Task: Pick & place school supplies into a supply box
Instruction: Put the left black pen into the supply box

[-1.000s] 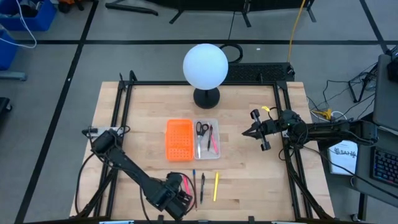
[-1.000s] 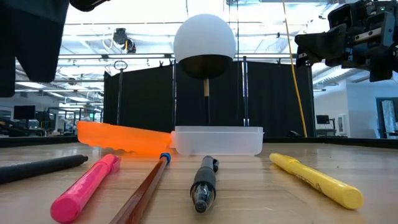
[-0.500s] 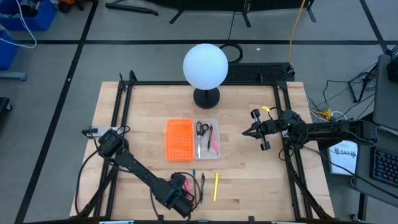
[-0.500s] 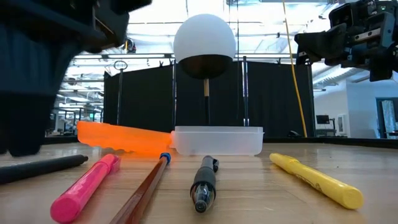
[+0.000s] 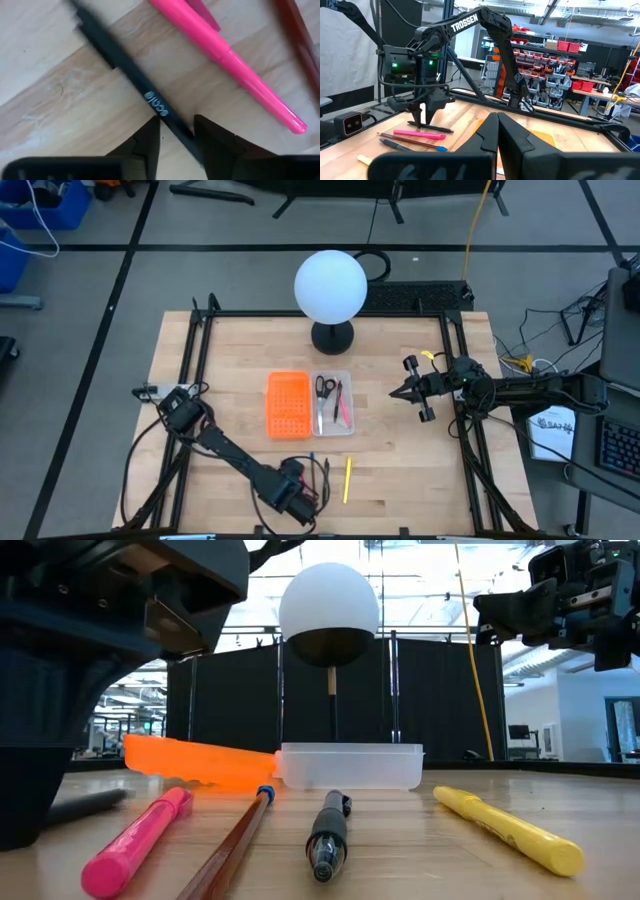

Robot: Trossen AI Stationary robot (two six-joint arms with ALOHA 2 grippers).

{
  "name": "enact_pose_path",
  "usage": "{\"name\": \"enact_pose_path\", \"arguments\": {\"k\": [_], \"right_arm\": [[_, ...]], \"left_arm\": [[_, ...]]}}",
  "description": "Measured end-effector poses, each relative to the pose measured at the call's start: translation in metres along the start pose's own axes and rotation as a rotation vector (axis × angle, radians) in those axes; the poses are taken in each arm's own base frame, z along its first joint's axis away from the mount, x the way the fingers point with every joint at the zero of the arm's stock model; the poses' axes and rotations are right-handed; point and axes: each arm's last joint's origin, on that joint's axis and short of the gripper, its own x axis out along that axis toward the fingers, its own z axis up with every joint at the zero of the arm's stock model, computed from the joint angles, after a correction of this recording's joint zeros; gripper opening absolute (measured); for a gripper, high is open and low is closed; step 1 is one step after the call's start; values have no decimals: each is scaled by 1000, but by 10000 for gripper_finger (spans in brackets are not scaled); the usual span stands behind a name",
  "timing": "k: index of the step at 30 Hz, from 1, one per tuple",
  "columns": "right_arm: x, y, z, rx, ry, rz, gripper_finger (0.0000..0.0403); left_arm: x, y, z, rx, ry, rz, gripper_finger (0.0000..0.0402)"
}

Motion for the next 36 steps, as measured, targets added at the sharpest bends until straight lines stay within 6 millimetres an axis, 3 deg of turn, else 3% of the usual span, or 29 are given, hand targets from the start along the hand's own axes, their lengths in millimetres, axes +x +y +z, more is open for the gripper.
{"name": "enact_pose_path", "arguments": {"k": [7, 14, 17, 22, 28, 33, 36], "right_arm": [[0, 0, 0, 2, 3, 0, 0], [0, 0, 0, -5, 2, 0, 0], [0, 0, 0, -4, 4, 0, 0], [0, 0, 0, -4, 4, 0, 0], [0, 0, 0, 2, 4, 0, 0], [0, 0, -1, 8, 12, 1, 0], [0, 0, -2, 10, 15, 1, 0]], "left_arm": [[1, 1, 5, 61, 24, 12, 31], [-15, 9, -1, 57, -28, 14, 28], [-34, 20, -2, 22, -91, 34, 26], [-84, 34, 1, -12, -212, -93, 25], [-128, 37, 48, -29, -331, -300, 25], [-134, 29, 109, 14, -327, -426, 25], [-128, 33, 146, -12, -327, -406, 25]]}}
